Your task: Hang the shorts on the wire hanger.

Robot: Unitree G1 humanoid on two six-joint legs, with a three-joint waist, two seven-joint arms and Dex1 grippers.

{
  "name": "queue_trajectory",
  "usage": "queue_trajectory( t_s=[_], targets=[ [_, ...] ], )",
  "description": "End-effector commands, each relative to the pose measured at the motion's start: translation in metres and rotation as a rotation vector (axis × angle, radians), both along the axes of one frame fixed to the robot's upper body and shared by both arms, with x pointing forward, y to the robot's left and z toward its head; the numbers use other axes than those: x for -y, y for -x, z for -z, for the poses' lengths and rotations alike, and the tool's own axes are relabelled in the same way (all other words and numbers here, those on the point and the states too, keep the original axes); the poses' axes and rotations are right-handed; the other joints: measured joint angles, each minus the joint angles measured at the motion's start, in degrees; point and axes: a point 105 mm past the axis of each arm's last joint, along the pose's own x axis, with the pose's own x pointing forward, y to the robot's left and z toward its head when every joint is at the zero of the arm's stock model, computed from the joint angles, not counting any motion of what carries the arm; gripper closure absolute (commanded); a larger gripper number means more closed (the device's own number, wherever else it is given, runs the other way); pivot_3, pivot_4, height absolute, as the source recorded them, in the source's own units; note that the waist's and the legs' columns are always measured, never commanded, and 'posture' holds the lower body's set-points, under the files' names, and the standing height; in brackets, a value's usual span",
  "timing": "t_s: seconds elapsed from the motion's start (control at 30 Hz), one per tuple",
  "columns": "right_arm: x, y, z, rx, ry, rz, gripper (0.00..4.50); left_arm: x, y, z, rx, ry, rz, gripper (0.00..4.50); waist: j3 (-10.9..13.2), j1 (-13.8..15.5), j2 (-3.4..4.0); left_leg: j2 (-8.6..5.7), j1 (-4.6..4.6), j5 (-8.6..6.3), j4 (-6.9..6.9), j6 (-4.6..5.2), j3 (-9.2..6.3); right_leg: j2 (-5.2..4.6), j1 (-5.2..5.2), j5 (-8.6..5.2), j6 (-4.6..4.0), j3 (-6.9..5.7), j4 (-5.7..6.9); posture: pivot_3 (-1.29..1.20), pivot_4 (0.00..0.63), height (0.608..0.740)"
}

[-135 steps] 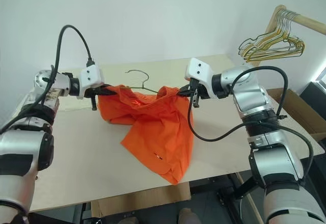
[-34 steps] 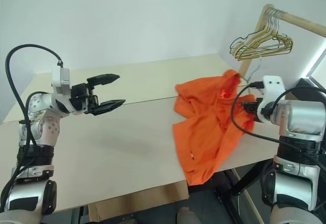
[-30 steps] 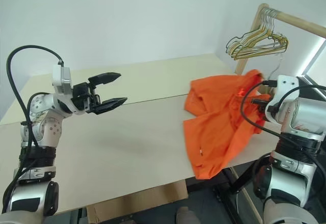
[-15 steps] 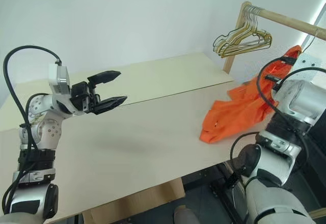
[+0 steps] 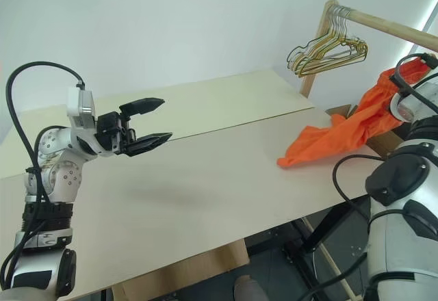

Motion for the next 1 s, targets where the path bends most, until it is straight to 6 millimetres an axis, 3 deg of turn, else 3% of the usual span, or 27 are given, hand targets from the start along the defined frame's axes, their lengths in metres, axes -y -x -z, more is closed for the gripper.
queue_trajectory(
  t_s=[0.03,0.5,0.67,0.83,1.0],
  targets=[
    [0.010,0.002,-0.028,0.117,-0.004,0.046,4.50,0.001,0.003,-0.007,0.028,-0.010,-0.004,0.05,0.02,0.00,0.02,0.00,0.01,0.00,0.00,0.00,0.02,0.00,0.00,0.00,0.01,0.02,0.00,-0.15,0.000,0.740],
    [0.024,0.008,-0.028,0.158,-0.020,0.112,4.50,0.003,0.005,-0.003,0.009,-0.005,-0.014,0.05,0.05,0.31,0.03,-0.02,0.15,-0.01,-0.05,0.02,0.24,0.02,0.01,0.00,0.09,0.33,-0.02,-0.13,0.000,0.740],
    [0.022,0.008,-0.016,0.139,-0.076,0.115,4.50,0.003,0.005,-0.002,0.006,-0.006,-0.015,0.05,0.05,0.28,0.02,-0.03,0.24,-0.03,-0.11,0.06,0.36,0.02,0.01,0.01,0.14,0.55,-0.02,-0.13,0.000,0.740],
    [0.020,0.008,0.010,0.083,-0.115,0.121,4.50,0.006,0.005,-0.002,0.012,-0.007,-0.013,0.05,0.07,0.28,-0.01,-0.08,0.40,-0.03,-0.37,0.06,0.44,0.02,0.23,-0.07,0.32,0.90,-0.08,-0.13,0.000,0.740],
    [0.025,0.012,0.020,0.034,-0.067,0.138,4.50,0.006,0.006,-0.002,0.017,-0.004,-0.010,0.05,0.08,0.21,-0.03,-0.06,0.76,-0.12,-0.42,0.20,0.47,0.05,0.75,-0.24,0.61,0.89,-0.33,-0.12,0.000,0.740]
  ],
)
